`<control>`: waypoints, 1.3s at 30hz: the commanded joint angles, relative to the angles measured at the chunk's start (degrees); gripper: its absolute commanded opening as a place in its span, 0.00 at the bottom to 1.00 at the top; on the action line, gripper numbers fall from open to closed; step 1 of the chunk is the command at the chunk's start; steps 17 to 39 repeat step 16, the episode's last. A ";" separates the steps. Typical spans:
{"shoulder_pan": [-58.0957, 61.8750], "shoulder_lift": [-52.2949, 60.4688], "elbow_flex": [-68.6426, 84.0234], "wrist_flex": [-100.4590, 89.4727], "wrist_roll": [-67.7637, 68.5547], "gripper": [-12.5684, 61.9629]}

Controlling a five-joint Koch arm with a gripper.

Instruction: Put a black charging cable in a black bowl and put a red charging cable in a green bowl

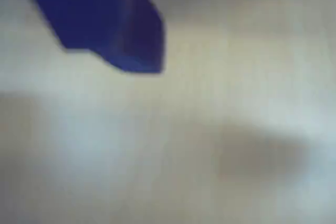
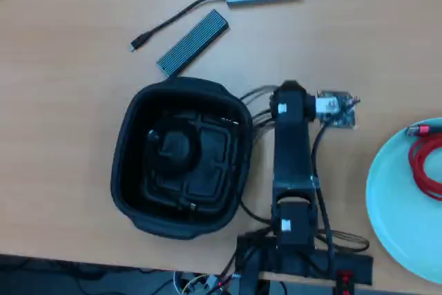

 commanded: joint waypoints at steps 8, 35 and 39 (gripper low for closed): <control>1.41 14.85 23.12 -23.12 0.35 0.95; 1.32 14.24 30.41 -29.09 0.35 0.95; 1.32 14.24 30.41 -29.09 0.35 0.95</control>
